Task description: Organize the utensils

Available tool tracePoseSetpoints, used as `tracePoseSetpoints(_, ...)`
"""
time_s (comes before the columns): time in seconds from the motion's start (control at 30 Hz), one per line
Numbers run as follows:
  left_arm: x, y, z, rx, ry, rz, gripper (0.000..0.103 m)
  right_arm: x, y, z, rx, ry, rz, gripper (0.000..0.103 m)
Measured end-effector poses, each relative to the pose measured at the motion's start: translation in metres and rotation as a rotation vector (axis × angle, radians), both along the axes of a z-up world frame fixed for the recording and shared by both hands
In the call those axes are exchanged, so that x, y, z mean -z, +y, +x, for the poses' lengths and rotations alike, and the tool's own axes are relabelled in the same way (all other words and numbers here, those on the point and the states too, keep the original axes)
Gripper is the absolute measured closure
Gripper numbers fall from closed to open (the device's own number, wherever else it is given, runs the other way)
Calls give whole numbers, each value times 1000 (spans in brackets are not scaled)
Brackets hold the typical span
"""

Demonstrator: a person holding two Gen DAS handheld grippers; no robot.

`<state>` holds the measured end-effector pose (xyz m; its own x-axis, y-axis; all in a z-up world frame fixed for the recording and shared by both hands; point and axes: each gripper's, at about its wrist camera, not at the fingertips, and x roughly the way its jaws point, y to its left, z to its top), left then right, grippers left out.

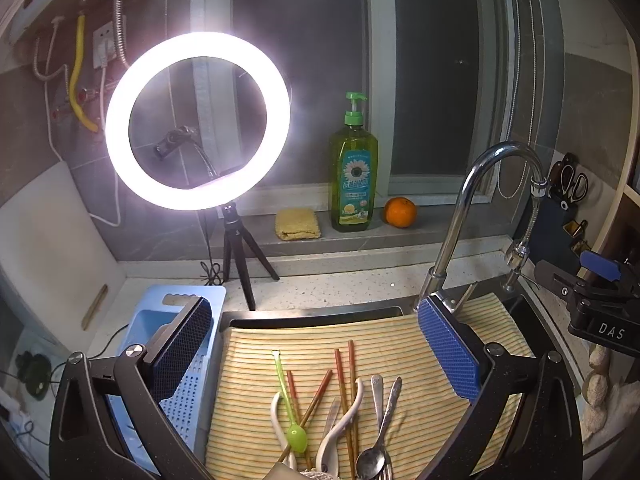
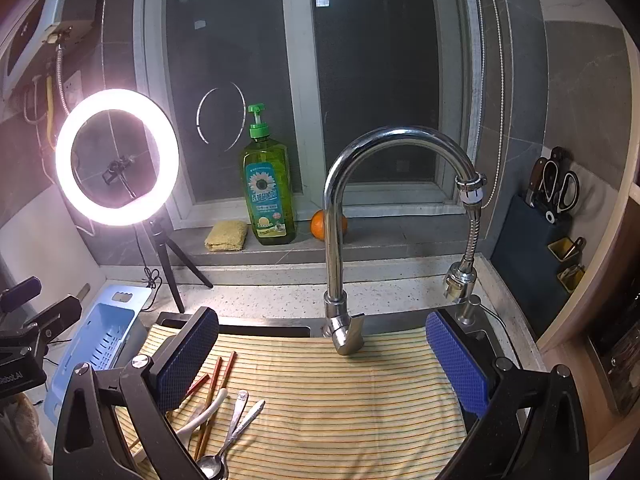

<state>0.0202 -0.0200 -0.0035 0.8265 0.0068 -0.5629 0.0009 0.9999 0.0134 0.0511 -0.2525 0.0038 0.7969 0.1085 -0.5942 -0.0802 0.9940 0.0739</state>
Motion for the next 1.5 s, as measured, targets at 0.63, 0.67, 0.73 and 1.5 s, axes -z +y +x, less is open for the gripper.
tracePoseSetpoints(0.63, 4, -1, 5, 2, 19, 6, 1, 2, 0, 9, 3, 3, -3, 1)
tracePoseSetpoints(0.67, 4, -1, 5, 4, 19, 6, 1, 2, 0, 9, 3, 3, -2, 1)
tracePoseSetpoints(0.73, 4, -2, 4, 5, 21, 8, 1, 2, 0, 10, 2, 5, -1, 1)
tracePoseSetpoints(1.5, 24, 16, -5, -6, 82, 55, 1, 23, 4, 10, -57, 64, 53, 1)
